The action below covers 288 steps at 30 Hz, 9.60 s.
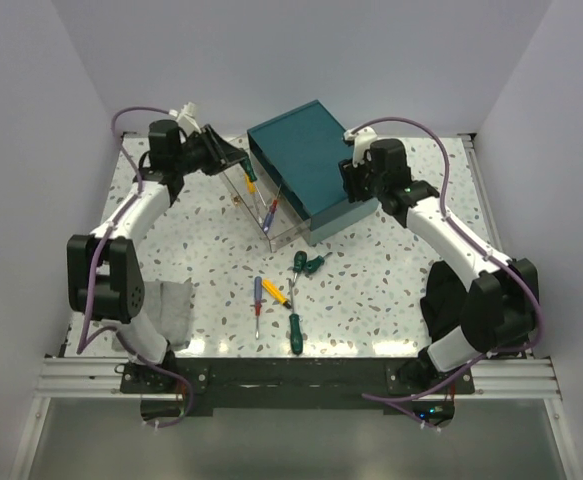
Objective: Sort the tools into containers
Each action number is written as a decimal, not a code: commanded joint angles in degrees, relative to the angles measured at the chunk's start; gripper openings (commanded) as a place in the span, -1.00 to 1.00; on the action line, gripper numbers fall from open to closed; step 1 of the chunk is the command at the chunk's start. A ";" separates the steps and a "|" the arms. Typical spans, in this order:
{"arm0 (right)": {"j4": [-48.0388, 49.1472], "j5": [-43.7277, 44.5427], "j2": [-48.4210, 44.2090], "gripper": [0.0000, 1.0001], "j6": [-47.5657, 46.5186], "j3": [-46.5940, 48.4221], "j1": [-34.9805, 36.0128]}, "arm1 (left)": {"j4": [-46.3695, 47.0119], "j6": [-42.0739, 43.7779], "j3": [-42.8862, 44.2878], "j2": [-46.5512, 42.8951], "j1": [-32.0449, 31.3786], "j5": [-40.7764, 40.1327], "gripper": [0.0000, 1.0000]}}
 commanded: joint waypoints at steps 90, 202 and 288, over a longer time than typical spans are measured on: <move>-0.82 -2.67 -3.89 0.00 3.25 -0.52 -8.09 | 5.28 -0.56 -2.27 -7.62 -0.54 4.64 -0.99; 12.45 3.31 4.45 -1.00 4.83 8.17 26.83 | 4.40 7.17 -33.01 -45.22 19.85 4.70 0.30; 7.79 2.52 18.33 -0.99 4.92 20.91 19.77 | 9.94 0.58 -38.19 -40.39 23.10 2.59 0.31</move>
